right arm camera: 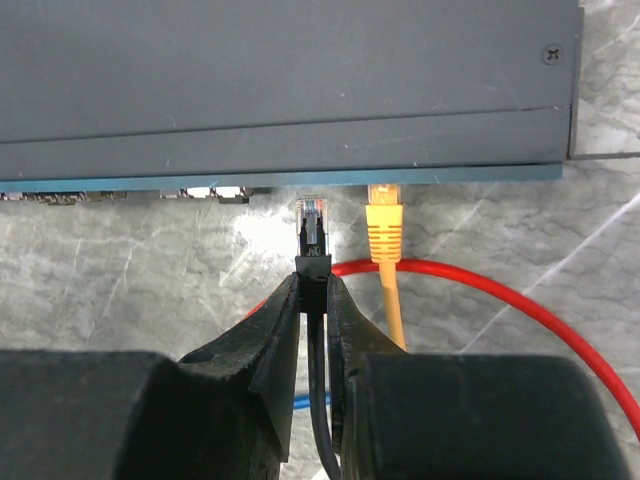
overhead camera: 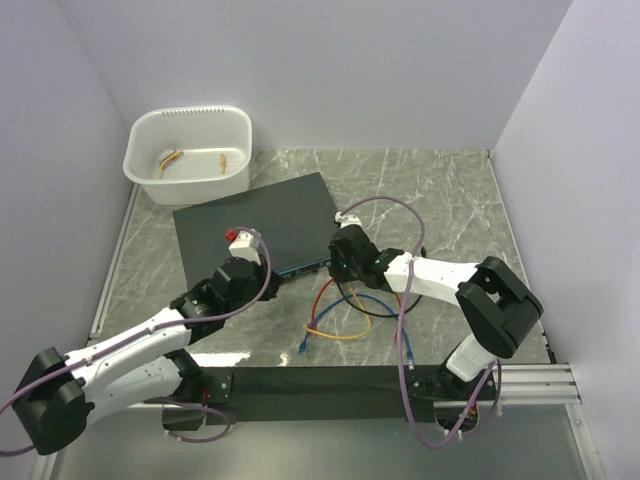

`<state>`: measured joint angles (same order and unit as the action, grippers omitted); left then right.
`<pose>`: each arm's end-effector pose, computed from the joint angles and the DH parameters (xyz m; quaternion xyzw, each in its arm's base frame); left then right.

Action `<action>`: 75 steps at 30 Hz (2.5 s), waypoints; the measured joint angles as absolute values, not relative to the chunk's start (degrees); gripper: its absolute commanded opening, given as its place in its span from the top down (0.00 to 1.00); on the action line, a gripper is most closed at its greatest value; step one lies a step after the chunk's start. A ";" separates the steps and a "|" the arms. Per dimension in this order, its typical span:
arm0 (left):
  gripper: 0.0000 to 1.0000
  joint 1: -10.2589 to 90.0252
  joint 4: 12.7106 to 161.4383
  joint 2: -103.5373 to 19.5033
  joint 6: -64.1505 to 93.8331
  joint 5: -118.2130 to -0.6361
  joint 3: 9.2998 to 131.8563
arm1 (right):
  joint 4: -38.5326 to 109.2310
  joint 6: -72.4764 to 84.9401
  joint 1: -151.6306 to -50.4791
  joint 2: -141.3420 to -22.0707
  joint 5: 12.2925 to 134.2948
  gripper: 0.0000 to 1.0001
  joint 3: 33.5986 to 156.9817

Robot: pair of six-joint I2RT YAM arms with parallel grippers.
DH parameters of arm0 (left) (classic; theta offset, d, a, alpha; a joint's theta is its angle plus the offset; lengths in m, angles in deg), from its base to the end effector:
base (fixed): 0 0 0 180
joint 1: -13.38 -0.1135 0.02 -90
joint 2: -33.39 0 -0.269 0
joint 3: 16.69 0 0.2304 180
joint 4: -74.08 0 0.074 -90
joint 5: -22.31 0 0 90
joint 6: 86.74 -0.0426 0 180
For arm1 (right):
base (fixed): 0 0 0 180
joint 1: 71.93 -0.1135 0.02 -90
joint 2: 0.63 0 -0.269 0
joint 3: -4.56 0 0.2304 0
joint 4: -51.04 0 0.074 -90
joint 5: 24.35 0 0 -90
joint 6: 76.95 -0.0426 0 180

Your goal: Insert the plug into the switch port

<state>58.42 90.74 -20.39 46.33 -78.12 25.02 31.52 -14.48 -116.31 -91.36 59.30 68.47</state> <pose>0.1383 -0.1276 0.2266 -0.0316 0.8575 -0.2967 0.4191 0.2244 0.2130 0.1944 -0.1154 0.9199 0.1764 0.3307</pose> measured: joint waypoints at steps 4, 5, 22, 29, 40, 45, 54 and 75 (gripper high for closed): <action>0.99 57.98 94.00 -17.75 44.71 -82.95 25.06 | 32.13 -14.79 -116.40 -92.17 59.35 1.00 68.69; 0.99 57.94 94.68 -17.42 44.56 -83.98 25.02 | 32.11 -14.81 -116.40 -92.48 59.33 1.00 68.95; 0.99 57.35 96.99 -14.42 44.45 -90.12 21.46 | 30.29 -15.23 -116.57 -94.84 58.25 1.00 71.86; 0.99 57.35 96.80 -15.01 44.45 -90.54 20.89 | 30.25 -15.71 -116.57 -95.21 57.34 1.00 71.95; 1.00 57.35 96.01 -15.56 44.58 -91.52 20.15 | 29.97 -15.92 -116.64 -95.21 57.16 1.00 72.21; 0.99 57.35 95.51 -14.20 44.67 -92.00 19.47 | 29.90 -16.10 -116.68 -95.21 57.03 1.00 72.28; 0.99 57.35 94.61 -11.47 44.67 -92.13 17.35 | 29.90 -16.54 -116.81 -95.17 56.53 1.00 72.28; 0.99 57.35 94.13 -11.52 44.67 -92.13 17.35 | 30.14 -17.41 -118.54 -94.18 51.98 1.00 72.28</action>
<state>57.35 94.13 -11.52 44.67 -92.13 17.35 30.14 -17.41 -118.54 -94.18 51.98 72.28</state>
